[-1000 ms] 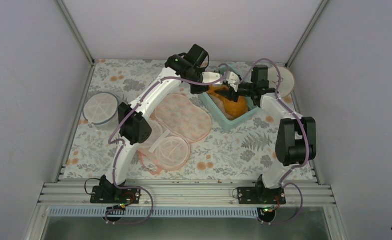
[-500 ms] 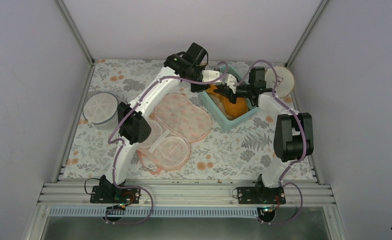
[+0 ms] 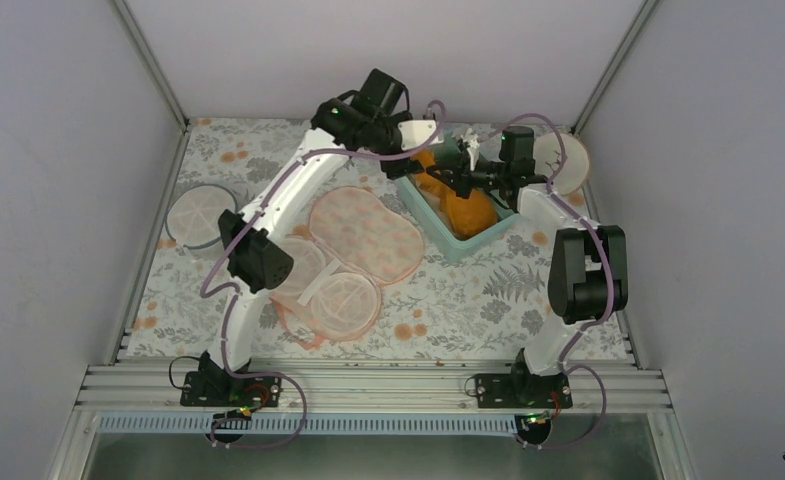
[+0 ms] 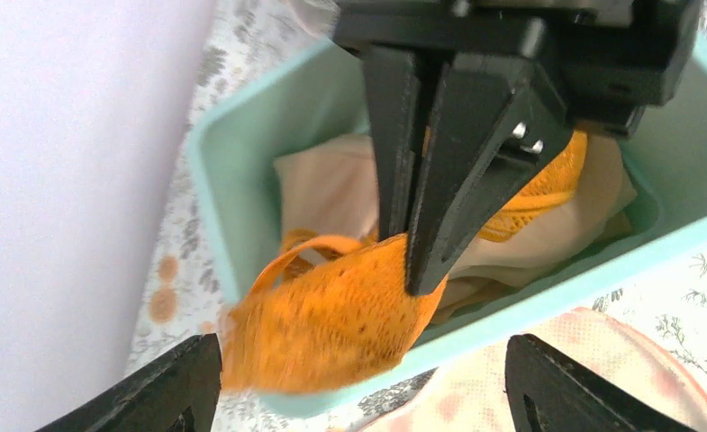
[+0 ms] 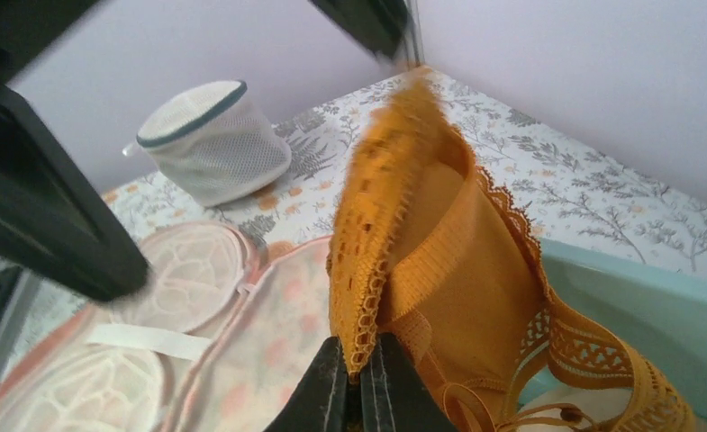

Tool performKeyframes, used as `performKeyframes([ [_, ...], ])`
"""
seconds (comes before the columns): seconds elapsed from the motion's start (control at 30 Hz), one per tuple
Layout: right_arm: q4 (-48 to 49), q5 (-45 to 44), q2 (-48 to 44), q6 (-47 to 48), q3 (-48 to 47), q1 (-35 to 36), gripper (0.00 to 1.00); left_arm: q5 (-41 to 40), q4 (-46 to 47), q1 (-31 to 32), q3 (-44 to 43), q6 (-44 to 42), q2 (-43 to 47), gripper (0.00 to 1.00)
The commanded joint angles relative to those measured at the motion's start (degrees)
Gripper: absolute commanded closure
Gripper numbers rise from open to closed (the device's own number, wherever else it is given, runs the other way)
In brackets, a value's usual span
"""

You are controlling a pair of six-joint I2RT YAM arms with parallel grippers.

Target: Unzip the laundry bag and remove the bra

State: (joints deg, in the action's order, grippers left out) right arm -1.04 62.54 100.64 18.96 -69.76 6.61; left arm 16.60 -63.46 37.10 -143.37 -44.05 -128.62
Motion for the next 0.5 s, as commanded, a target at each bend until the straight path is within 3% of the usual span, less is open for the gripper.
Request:
performKeyframes([
  [0.0,7.94,2.66,-1.53,-18.19,1.82,-0.37,0.96,1.03,1.78,-2.50,0.20,3.51,6.84,0.19],
  [0.13,9.29,1.31,-0.92,-25.87,1.90,-0.35,0.96,1.77,2.49,-5.88,1.60,5.35,8.56,0.07],
  [0.47,7.81,-2.81,8.06,-34.64,-1.48,-0.99,0.96,4.61,4.12,-10.42,9.99,6.91,12.53,0.04],
])
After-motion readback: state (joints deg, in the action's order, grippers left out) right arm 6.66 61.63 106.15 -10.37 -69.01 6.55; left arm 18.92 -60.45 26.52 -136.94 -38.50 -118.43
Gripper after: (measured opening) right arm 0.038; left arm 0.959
